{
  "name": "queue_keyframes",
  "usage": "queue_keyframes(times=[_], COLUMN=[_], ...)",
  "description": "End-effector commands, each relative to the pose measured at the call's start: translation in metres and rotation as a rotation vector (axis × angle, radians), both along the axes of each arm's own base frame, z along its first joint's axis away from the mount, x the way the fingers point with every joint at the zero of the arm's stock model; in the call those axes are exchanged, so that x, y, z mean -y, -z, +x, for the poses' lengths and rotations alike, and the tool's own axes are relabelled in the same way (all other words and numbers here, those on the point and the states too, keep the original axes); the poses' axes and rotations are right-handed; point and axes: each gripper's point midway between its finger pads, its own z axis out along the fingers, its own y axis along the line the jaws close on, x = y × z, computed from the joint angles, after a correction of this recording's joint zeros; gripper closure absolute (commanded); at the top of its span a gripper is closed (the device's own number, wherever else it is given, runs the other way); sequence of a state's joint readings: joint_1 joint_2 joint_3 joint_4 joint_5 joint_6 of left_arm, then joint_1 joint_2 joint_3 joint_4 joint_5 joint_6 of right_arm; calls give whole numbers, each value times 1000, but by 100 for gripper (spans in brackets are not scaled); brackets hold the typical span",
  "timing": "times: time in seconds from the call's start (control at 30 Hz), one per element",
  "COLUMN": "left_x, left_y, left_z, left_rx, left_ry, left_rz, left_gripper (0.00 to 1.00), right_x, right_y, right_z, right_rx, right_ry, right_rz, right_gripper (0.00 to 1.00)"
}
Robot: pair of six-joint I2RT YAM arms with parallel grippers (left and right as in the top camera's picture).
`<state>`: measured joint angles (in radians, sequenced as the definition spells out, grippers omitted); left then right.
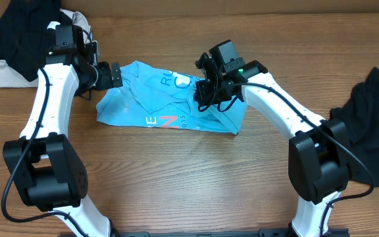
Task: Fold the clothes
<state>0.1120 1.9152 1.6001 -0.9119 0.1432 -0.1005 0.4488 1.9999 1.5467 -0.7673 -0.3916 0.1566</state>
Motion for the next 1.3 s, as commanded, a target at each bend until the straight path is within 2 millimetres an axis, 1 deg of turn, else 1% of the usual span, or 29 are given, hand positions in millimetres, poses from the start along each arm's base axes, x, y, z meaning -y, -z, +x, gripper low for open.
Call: queue_keyframes(times=[0.0, 0.07, 0.1, 0.13, 0.17, 0.2, 0.23, 0.3, 0.33, 0.37, 0.43, 0.53, 0.6, 0.63, 0.67, 0.77, 0.87, 0.97, 1.07, 1.13, 1.27], left_x=[3, 3, 3, 3, 3, 3, 3, 3, 3, 4, 4, 8, 10, 14, 19, 32, 36, 35, 29, 23, 11], left_y=[-5, -5, -5, -5, -5, -5, -4, -4, -3, -2, 0, 6, 13, 21, 25, 43, 68, 89, 106, 111, 112], left_z=[2, 2, 2, 2, 2, 1, 1, -1, -2, -4, -6, -7, -9, -10, -10, -10, -6, 0, 9, 15, 22], left_rx=[16, 15, 15, 15, 15, 14, 11, 3, -2, -8, -14, -10, -12, -15, -15, -20, -37, -46, -41, -25, 1], left_ry=[23, 23, 23, 23, 23, 23, 24, 24, 24, 24, 40, 125, 186, 262, 315, 430, 466, 466, 458, 450, 425], left_rz=[-5, -6, -6, -6, -6, -6, -6, -7, -8, -9, -7, 3, 10, 4, -11, -66, -93, -94, -65, -51, -34], left_gripper=[0, 0, 0, 0, 0, 0, 0, 0, 0, 0, 0, 0, 0, 0, 0, 0, 0, 0, 0, 0, 0], right_x=[-10, -13, -14, -16, -17, -16, -16, -18, -15, -12, 2, 30, 58, 80, 94, 128, 156, 173, 181, 183, 187], right_y=[-19, -15, -14, -13, -11, -10, -9, -12, -16, -20, -35, -60, -76, -84, -86, -85, -79, -73, -70, -68, -66], right_z=[-8, -17, -21, -27, -33, -37, -42, -49, -48, -46, -35, -15, -3, 4, 7, 9, 5, 1, -4, -7, -11], right_rx=[15, -6, -17, -27, -34, -44, -54, -78, -83, -81, -56, -4, 24, 31, 28, -2, -45, -73, -96, -108, -120], right_ry=[1, -17, -25, -42, -67, -80, -100, -133, -126, -117, -77, 2, 70, 124, 157, 225, 279, 318, 332, 336, 342], right_rz=[-6, -25, -31, -39, -51, -60, -60, -33, -22, -10, 14, 34, 40, 41, 39, 24, -13, -60, -94, -111, -136], right_gripper=[89, 63, 48, 28, 12, 4, 0, 0, 0, 0, 0, 0, 0, 0, 0, 0, 0, 0, 0, 0, 0])
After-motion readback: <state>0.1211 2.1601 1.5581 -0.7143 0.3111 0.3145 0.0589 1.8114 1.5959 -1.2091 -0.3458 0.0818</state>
